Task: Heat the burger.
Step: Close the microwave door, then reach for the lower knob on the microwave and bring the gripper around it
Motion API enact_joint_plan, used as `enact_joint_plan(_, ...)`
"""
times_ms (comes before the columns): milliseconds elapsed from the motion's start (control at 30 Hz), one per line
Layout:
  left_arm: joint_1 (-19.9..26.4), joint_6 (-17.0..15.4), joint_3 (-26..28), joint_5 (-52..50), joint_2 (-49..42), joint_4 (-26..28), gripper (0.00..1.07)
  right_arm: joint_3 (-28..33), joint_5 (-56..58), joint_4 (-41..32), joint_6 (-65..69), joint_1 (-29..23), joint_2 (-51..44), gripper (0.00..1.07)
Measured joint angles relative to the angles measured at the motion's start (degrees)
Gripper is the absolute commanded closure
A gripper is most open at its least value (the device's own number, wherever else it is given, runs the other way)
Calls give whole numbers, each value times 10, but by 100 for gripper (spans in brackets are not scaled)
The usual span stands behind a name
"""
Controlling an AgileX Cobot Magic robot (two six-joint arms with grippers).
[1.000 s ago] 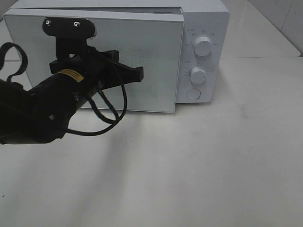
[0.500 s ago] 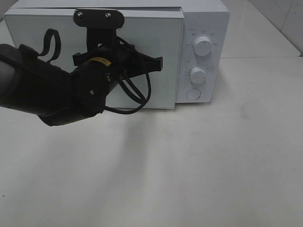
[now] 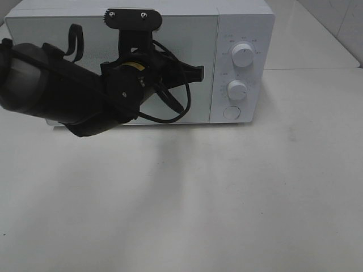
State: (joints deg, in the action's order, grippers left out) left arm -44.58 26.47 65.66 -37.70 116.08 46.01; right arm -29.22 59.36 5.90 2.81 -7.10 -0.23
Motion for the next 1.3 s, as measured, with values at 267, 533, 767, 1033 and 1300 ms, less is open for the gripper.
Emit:
enact_joint_plan(267, -5, 19, 7, 14, 0, 2, 107, 0, 0, -1, 0, 0, 0, 31)
enact_joint_plan(533, -17, 38, 17, 40, -10, 8, 107, 0, 0, -1, 0, 0, 0, 31)
enact_joint_plan(767, -19, 46, 17, 182, -34, 9, 107, 0, 0, -2, 0, 0, 0, 31)
enact_joint_plan(1033, -17, 66, 17, 316, -56, 1, 107, 0, 0, -2, 0, 0, 0, 31)
enact_joint_plan(1300, 32, 45, 17, 574, -61, -3, 82, 0, 0, -2, 0, 0, 0, 31)
